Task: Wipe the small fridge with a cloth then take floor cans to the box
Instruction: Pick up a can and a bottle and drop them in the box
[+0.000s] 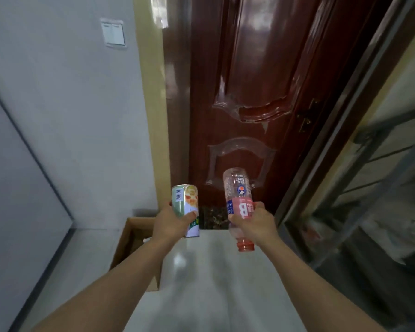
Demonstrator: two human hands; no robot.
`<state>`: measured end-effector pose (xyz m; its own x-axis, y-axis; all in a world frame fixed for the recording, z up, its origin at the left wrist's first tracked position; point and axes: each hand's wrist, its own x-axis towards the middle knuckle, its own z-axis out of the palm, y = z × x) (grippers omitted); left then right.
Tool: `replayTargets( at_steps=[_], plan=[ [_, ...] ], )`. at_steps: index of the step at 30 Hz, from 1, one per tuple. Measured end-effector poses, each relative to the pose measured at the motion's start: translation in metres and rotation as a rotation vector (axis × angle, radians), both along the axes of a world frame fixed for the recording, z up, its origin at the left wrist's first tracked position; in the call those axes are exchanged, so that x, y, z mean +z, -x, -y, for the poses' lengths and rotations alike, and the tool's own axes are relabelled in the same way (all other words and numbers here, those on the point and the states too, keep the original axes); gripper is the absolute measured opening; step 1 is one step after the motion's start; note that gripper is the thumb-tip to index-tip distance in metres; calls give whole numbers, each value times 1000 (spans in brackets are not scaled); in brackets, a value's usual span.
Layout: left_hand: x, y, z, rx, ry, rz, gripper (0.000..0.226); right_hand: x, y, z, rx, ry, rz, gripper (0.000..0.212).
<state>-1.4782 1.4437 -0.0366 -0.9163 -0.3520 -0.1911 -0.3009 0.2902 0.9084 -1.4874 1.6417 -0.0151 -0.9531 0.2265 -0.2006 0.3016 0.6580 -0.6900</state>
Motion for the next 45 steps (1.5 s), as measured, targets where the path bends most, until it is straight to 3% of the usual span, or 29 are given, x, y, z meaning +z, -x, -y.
replayTargets(
  at_steps=[5,10,16,24,28,45],
  plan=[
    [-9,52,17,167,26,16,60,-10,86,16,164,95,12,59],
    [-21,98,27,391,0,38,54,-20,177,35,383,64,-10,57],
    [-38,121,32,623,-15,150,64,-40,252,72,613,36,43,56],
    [-82,118,88,913,-84,269,64,-90,304,167,903,-45,147,72],
    [-107,133,127,988,-145,289,63,-117,323,222,1017,-125,122,71],
    [-221,209,180,1234,-427,514,67,-250,400,343,1340,-297,433,66]
  ],
)
